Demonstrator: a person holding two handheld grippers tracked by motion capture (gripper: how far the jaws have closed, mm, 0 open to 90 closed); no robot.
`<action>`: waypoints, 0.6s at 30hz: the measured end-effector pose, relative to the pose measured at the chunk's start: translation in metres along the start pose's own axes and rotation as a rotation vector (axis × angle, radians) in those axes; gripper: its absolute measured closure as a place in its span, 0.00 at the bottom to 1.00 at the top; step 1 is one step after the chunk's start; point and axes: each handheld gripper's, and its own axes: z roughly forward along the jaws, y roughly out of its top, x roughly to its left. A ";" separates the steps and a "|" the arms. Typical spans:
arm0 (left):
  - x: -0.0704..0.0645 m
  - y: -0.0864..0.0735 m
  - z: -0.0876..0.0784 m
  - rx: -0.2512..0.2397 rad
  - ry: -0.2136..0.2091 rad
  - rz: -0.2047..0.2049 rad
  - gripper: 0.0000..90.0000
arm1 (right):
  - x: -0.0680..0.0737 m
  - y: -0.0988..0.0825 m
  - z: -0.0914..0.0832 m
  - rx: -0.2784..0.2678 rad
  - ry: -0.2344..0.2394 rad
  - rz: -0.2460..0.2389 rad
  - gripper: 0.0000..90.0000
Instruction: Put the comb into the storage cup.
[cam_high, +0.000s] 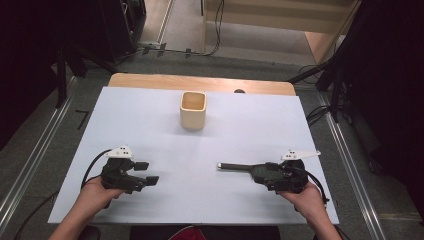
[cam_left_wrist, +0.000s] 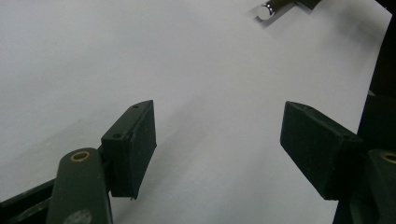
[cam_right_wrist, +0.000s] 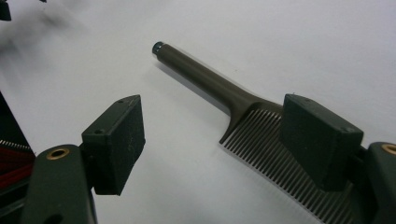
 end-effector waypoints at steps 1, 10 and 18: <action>0.000 0.000 0.000 -0.001 -0.002 -0.001 0.31 | 0.000 0.000 -0.001 -0.001 -0.007 0.003 0.23; 0.001 0.004 0.004 -0.001 -0.011 0.006 0.31 | -0.007 -0.005 -0.017 -0.011 -0.081 0.034 0.29; 0.002 0.005 0.004 0.001 -0.011 0.006 0.31 | -0.013 -0.011 -0.024 0.022 -0.120 0.070 0.37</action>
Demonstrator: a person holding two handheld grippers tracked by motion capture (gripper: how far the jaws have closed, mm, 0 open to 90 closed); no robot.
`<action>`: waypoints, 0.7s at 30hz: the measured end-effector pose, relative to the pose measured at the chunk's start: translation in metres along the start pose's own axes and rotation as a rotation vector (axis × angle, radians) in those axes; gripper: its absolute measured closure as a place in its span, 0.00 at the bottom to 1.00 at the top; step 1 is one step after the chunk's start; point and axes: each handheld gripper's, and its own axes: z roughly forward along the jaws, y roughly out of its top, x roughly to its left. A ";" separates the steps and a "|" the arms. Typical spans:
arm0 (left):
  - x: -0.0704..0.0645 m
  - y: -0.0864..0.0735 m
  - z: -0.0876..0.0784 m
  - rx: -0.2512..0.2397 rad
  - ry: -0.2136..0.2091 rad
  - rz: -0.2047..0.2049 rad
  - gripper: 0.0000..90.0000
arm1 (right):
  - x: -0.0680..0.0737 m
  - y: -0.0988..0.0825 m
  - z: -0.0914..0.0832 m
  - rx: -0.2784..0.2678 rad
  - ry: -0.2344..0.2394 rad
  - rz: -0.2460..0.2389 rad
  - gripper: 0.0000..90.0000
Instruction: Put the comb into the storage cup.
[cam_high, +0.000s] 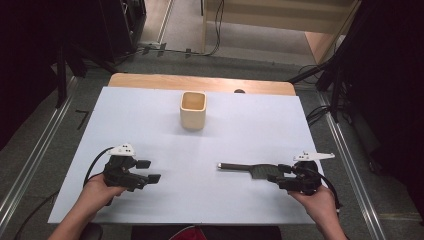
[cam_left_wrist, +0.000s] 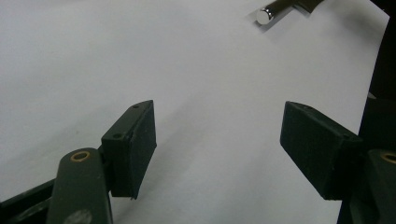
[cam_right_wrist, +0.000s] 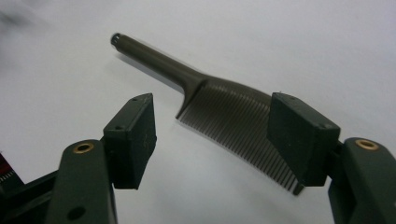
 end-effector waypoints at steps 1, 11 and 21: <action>0.000 0.000 0.000 -0.002 0.001 -0.002 0.31 | 0.000 0.000 0.000 0.000 0.000 0.000 0.37; 0.000 0.000 0.000 -0.001 0.003 -0.004 0.31 | -0.006 -0.006 -0.003 0.031 -0.038 0.033 0.60; 0.000 0.000 0.000 0.000 0.005 -0.003 0.31 | -0.003 -0.009 0.006 0.073 -0.037 0.036 0.97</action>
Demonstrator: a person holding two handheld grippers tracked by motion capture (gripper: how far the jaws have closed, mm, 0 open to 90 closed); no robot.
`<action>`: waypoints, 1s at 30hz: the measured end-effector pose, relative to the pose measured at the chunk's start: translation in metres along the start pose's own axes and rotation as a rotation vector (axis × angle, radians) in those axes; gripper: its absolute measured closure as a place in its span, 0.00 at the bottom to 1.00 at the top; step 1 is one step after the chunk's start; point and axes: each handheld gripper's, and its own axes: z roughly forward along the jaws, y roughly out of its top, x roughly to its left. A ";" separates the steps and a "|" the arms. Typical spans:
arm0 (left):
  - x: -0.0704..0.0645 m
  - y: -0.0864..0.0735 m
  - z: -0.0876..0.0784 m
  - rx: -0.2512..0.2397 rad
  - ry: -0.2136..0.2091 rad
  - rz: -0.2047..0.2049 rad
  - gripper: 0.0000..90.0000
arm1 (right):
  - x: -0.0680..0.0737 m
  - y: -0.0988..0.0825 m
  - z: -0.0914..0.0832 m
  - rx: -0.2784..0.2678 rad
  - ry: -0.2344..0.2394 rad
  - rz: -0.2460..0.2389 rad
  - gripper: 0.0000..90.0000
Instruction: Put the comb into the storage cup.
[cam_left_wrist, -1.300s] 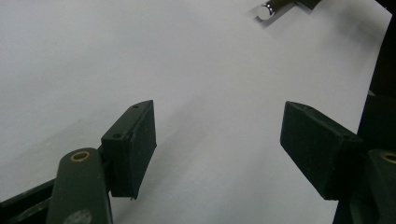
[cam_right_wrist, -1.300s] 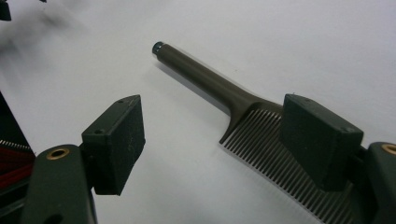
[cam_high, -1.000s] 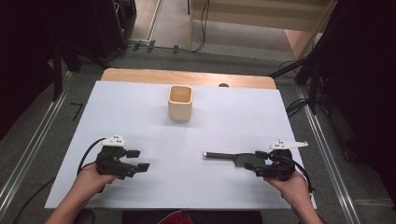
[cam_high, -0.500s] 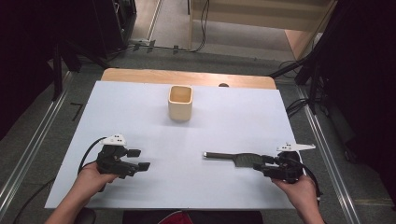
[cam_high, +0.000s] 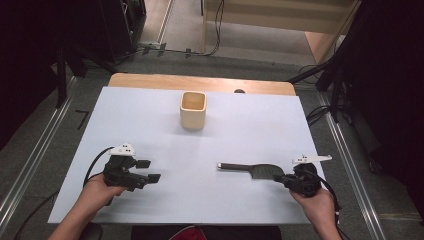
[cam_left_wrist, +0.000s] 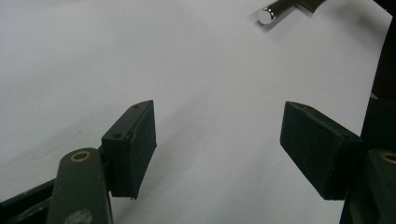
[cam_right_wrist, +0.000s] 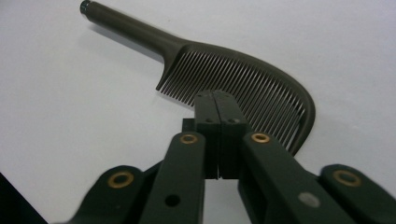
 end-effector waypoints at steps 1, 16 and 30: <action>0.000 0.000 0.000 0.000 0.000 0.000 0.31 | 0.000 0.000 0.001 0.007 0.002 0.003 0.97; 0.000 0.000 0.000 0.000 0.000 0.001 0.32 | -0.004 -0.004 0.015 0.068 -0.029 0.012 0.97; -0.001 0.000 0.000 -0.001 0.002 0.003 0.32 | -0.007 -0.002 0.025 0.101 -0.030 0.001 0.97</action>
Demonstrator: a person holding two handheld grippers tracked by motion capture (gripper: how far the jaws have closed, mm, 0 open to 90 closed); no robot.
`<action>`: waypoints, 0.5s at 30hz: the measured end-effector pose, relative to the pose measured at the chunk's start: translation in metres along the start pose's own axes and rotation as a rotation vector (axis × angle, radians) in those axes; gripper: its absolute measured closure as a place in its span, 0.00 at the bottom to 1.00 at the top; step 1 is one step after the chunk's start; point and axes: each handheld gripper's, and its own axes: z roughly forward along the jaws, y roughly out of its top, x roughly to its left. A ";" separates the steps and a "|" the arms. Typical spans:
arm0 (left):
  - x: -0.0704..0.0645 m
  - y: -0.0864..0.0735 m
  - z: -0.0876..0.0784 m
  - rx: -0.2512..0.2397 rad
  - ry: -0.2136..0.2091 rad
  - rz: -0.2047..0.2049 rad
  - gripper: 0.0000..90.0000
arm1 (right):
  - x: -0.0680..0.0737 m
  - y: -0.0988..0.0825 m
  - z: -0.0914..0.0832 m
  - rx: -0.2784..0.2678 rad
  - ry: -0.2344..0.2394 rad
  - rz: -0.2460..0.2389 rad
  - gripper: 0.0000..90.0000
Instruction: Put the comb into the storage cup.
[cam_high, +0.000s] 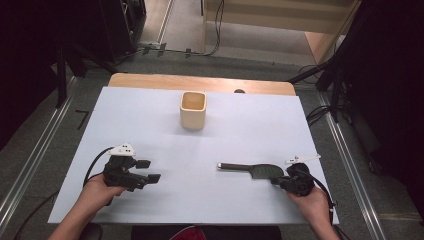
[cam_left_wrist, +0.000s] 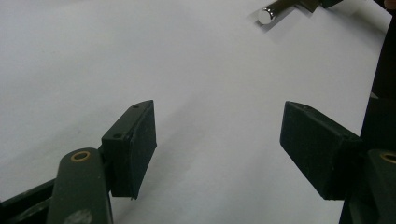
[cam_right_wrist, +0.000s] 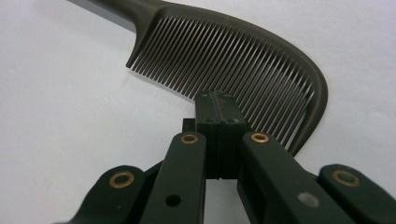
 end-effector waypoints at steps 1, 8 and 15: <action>0.000 0.000 0.000 0.001 0.001 -0.001 0.32 | 0.000 0.000 0.000 0.000 0.000 0.000 0.97; 0.000 0.000 0.000 0.002 0.002 0.000 0.32 | -0.001 0.004 0.002 -0.007 -0.006 0.004 0.97; 0.000 0.000 0.000 0.001 0.002 0.000 0.32 | -0.004 0.009 0.005 -0.015 -0.019 0.006 0.97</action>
